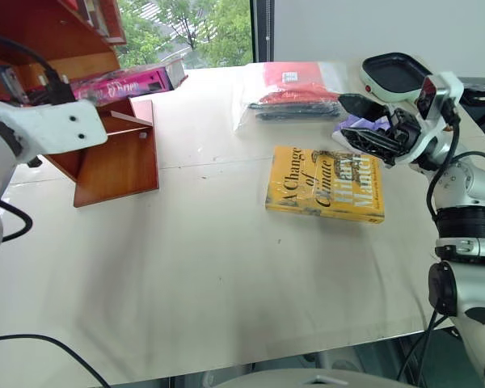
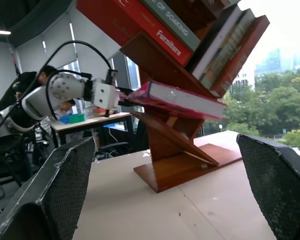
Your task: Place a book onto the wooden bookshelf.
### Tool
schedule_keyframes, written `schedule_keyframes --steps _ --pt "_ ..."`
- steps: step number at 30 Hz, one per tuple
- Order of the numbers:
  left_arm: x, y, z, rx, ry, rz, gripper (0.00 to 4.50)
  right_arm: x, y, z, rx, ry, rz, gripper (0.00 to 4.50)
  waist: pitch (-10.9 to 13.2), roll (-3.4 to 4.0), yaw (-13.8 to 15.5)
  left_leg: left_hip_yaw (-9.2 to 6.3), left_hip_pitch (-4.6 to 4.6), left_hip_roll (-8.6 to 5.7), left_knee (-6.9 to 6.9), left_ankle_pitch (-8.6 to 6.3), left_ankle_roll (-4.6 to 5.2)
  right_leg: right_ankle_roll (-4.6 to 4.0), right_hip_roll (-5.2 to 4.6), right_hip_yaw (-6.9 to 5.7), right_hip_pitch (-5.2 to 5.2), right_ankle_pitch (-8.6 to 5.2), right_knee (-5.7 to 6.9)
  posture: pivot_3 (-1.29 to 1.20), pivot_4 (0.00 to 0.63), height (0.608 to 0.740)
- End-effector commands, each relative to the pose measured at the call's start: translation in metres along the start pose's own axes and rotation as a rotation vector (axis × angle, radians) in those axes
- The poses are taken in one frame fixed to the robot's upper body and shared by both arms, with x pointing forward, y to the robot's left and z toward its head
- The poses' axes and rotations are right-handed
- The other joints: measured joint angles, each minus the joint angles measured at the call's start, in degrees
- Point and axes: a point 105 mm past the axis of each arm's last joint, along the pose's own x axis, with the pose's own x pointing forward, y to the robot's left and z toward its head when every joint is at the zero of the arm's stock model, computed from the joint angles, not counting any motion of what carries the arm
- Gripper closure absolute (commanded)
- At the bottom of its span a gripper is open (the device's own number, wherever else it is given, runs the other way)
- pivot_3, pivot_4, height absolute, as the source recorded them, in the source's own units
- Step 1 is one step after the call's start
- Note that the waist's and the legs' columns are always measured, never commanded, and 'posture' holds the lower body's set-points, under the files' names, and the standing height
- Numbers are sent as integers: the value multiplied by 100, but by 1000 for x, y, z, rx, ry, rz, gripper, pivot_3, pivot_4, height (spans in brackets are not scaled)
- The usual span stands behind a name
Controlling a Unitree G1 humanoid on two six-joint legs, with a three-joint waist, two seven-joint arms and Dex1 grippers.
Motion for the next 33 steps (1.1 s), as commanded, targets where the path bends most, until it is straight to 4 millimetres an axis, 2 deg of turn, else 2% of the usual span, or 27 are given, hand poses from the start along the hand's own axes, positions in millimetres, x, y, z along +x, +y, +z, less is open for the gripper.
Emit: schedule_keyframes --steps 1,5,12,16,25,28,33 --pt "-2 15 -11 22 50 34 4425 5 5 15 -22 -34 32 0 0 1 -1 0 -1 0 0 0 0 0 0 1 -1 0 0 0 150 740" --pt "-2 15 -16 16 79 19 4425 4 3 19 3 -69 17 0 0 0 -3 1 -2 0 0 0 0 0 0 2 -3 0 0 0 150 740" --pt "-5 5 -29 -35 133 -49 4425 0 -2 14 21 -69 -23 0 0 1 -14 2 -2 0 1 0 0 0 3 1 -3 0 3 0 150 740" --pt "-9 7 -39 -54 163 -53 4425 1 -3 11 23 -66 -28 0 0 1 -37 3 -1 0 1 1 -1 0 3 3 -4 0 5 0 150 740" --pt "-11 7 -56 -83 206 -52 98 2 -3 7 29 -57 -31 0 -2 3 -108 3 2 0 2 1 -2 0 2 2 -4 0 14 0 150 740" --pt "-12 8 -55 -94 198 -48 16 1 -3 7 27 -53 -33 0 -2 3 -112 2 8 0 7 3 -5 0 1 1 -4 0 33 0 150 740" --pt "-23 -3 -44 -196 159 -55 16 -6 -5 10 13 -44 -56 0 -2 3 -126 3 7 -3 29 3 -4 0 2 4 -4 0 52 0 150 740"
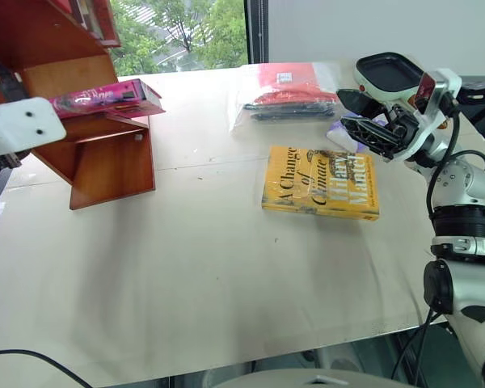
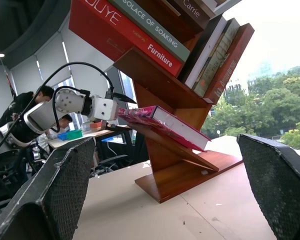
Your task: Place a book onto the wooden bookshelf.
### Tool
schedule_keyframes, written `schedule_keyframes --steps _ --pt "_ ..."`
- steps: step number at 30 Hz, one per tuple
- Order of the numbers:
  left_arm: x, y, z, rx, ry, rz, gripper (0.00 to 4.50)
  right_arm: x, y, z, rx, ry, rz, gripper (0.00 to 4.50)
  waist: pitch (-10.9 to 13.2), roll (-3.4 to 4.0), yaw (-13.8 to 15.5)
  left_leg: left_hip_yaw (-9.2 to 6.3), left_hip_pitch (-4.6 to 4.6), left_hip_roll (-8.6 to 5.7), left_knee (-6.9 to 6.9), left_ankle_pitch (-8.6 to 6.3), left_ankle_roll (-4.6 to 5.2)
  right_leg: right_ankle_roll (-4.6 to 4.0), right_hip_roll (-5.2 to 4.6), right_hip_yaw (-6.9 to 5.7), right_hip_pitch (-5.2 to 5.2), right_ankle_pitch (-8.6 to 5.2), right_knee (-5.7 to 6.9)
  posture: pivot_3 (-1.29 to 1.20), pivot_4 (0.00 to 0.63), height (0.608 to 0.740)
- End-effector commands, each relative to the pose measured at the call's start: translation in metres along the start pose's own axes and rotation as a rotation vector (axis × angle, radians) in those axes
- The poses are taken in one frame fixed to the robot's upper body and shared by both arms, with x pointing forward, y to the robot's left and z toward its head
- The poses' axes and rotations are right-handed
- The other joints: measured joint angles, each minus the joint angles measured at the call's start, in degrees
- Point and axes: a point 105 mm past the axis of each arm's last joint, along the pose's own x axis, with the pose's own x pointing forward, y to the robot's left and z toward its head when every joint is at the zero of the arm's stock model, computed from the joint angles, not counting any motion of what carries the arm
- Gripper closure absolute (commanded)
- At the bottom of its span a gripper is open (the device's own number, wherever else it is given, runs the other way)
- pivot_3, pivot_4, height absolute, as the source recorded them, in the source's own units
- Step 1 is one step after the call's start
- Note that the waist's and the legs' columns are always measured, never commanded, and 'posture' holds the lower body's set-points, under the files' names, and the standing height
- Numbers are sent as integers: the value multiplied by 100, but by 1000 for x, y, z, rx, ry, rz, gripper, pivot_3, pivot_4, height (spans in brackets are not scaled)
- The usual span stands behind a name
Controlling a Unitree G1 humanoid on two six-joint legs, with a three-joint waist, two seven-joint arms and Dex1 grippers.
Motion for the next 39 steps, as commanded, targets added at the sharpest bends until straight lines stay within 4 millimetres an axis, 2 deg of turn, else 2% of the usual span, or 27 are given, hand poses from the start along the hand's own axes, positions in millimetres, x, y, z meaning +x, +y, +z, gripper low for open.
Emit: schedule_keyframes --steps 1,4,6,8,12,14,15,17,19,22,24,26,29,31,34,36,39 --pt "-18 8 3 -54 -20 75 16 -6 2 13 -55 -6 -7 0 0 0 -3 0 -3 0 4 0 0 0 0 0 0 0 -1 0 150 740" --pt "-28 16 12 -49 -68 210 16 -12 0 14 -42 -14 -33 0 -1 -2 -1 -1 -4 0 9 0 0 0 -4 -1 0 0 0 0 150 740" --pt "-36 25 19 -104 -103 346 16 -19 0 11 -22 -15 -61 0 -3 -5 17 -2 -4 1 11 0 -1 0 -11 -2 1 0 0 0 150 740" --pt "-41 23 21 -201 -127 418 16 -27 2 3 -14 24 -81 0 -7 -7 39 -4 -4 1 15 0 -1 -1 -13 -3 1 1 4 0 150 740" --pt "-51 11 26 -233 -162 480 16 -44 4 1 -17 50 -142 0 -7 -7 44 2 -4 -1 16 0 -1 -1 -16 4 2 1 6 0 150 740" --pt "-53 6 39 -329 -263 505 16 -52 6 -2 -14 63 -176 0 -10 -8 58 2 -3 0 17 0 -1 -1 -16 6 1 1 7 0 150 740" --pt "-53 -1 49 -369 -320 494 16 -58 9 -6 -13 85 -194 0 -12 -14 59 1 0 1 19 -1 0 -2 -17 3 3 2 9 0 150 740" --pt "-43 -51 92 -607 -533 293 16 -80 15 -26 -33 183 -250 0 -46 20 108 -2 0 6 20 -1 0 -11 -14 0 6 9 4 0 150 740" --pt "-44 -97 120 -802 -644 115 16 -97 21 -40 -63 245 -301 0 -105 41 189 10 4 4 23 -3 4 -9 -20 -4 24 9 -14 0 150 740" --pt "-51 -168 141 -1071 -666 -223 16 -122 28 -56 -153 295 -410 0 -106 31 186 22 -2 2 37 -10 16 5 -21 10 24 18 -19 0 150 740" --pt "-60 -197 150 -1157 -695 -386 16 -138 36 -65 -182 331 -464 0 -107 30 171 24 3 3 38 -12 19 6 -19 15 22 20 -17 0 150 740" --pt "-71 -210 157 -1212 -745 -477 16 -153 43 -71 -206 365 -520 0 -109 36 174 25 18 9 34 -24 39 -4 -11 15 29 25 -12 0 150 740" --pt "-80 -226 160 -1266 -750 -582 16 -171 50 -79 -253 429 -593 0 -103 45 163 27 105 28 25 -26 42 -22 4 7 124 9 -39 0 150 740" --pt "-81 -246 156 -1281 -697 -639 16 -188 57 -93 -297 508 -645 0 -101 42 158 26 160 38 24 -27 43 -1 12 -2 191 -10 -60 0 150 740" --pt "-76 -267 149 -1255 -612 -659 16 -196 62 -107 -316 548 -679 0 -101 41 136 36 196 41 22 -29 47 4 16 6 222 -14 -61 0 150 740" --pt "-73 -274 145 -1217 -586 -649 16 -199 62 -112 -308 547 -696 0 -104 46 137 39 198 43 24 -29 47 4 37 6 221 -13 -60 0 150 740" --pt "-70 -273 146 -1165 -598 -621 16 -204 61 -116 -301 561 -708 0 -108 51 144 44 201 45 24 -29 47 3 36 12 222 -12 -59 0 150 740"
